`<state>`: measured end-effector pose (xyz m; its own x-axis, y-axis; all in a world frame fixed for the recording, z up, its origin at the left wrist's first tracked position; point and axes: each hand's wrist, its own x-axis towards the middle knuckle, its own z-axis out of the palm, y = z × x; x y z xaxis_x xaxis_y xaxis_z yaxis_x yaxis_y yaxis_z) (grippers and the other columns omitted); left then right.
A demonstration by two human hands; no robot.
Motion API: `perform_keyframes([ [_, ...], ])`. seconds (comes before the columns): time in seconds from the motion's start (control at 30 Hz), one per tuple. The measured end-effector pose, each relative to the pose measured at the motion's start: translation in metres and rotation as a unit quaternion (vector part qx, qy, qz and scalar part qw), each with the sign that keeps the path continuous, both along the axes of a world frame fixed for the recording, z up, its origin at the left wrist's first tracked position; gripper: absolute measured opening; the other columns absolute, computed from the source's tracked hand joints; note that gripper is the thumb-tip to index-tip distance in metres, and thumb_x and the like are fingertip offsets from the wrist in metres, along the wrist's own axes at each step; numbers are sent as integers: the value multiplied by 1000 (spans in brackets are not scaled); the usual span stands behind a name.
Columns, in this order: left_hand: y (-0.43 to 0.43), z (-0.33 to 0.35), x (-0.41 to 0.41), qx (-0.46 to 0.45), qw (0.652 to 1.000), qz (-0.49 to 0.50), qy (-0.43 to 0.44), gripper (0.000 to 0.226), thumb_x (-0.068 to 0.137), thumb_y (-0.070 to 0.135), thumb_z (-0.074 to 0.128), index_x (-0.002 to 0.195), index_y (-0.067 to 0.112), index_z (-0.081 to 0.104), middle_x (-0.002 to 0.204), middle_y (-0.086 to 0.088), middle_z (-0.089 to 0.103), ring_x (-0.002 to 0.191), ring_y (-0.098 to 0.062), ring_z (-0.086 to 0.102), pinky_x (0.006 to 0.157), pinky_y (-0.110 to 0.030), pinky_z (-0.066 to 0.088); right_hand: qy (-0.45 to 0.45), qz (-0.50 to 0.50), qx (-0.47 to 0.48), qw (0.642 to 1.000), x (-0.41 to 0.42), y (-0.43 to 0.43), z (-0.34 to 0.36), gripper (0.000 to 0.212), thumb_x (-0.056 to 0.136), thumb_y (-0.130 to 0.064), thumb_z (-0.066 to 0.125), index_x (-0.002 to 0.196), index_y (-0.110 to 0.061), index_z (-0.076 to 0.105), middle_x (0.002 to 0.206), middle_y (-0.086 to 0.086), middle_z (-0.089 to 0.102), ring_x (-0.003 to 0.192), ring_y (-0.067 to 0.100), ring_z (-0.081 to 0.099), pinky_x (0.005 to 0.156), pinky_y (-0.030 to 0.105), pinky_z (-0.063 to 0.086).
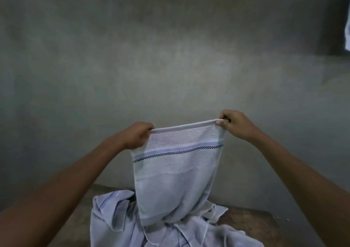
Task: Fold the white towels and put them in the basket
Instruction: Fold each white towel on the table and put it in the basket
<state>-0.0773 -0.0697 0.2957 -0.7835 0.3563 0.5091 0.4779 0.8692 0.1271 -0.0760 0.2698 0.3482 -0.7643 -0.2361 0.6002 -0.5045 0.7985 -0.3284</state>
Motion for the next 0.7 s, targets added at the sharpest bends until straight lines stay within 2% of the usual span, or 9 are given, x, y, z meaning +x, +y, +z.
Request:
perform_keyframes([
  [0.13,7,34,8,21,995,-22,95,31,84,15,43,88,-6,64,88,-26,65,82,-36,61,68,-31,39,91,-27,-76,993,5,7,6,9,88,-17,61,79,-17,59,73,1,60,68,18,51,60,29,36],
  [0.23,4,61,9,-13,992,-18,126,21,90,11,49,92,-1,65,88,-22,67,82,-35,62,69,-32,40,36,-14,28,999,13,9,15,7,89,-15,60,84,-11,63,78,2,62,72,19,55,59,27,36],
  [0.3,1,73,12,-35,993,-3,109,14,91,12,55,95,3,65,87,-18,69,80,-32,63,68,-30,41,71,-22,3,997,19,16,34,9,89,-15,61,86,-7,65,76,3,61,65,16,55,57,24,38],
  [0.37,5,86,13,2,991,-5,135,12,90,11,56,95,5,65,82,-18,69,72,-30,63,66,-31,44,106,-25,-80,991,25,20,51,7,90,-12,60,85,-8,63,65,0,59,48,7,53,46,15,40],
  [0.4,8,94,15,25,988,-4,149,12,90,10,56,95,4,65,80,-19,69,69,-28,61,67,-32,46,93,-16,-86,992,27,19,56,5,89,-8,59,85,-8,62,62,-1,59,42,3,53,43,11,40],
  [0.47,13,106,16,36,989,14,143,16,89,4,53,99,3,66,86,-20,69,72,-27,60,72,-33,48,40,-10,-33,999,30,14,61,11,88,-1,58,82,-9,60,60,1,61,42,-1,56,44,6,39],
  [0.5,15,110,17,29,990,22,135,18,88,2,52,100,1,66,91,-21,69,79,-29,61,75,-32,46,38,-12,-33,999,30,15,63,13,88,0,58,81,-10,60,60,4,62,44,0,58,44,7,40],
  [0.6,18,122,17,39,986,35,160,18,88,1,52,97,-3,67,96,-23,69,92,-34,62,74,-29,39,96,-23,-133,986,34,25,80,6,89,-2,56,86,-5,60,66,11,64,54,13,63,47,14,47],
  [0.7,20,147,24,76,973,51,212,17,88,9,58,93,-3,70,92,-21,70,88,-32,62,70,-28,38,70,-9,-96,993,41,31,100,6,90,-1,55,90,-2,61,70,15,67,62,23,65,56,23,53],
])
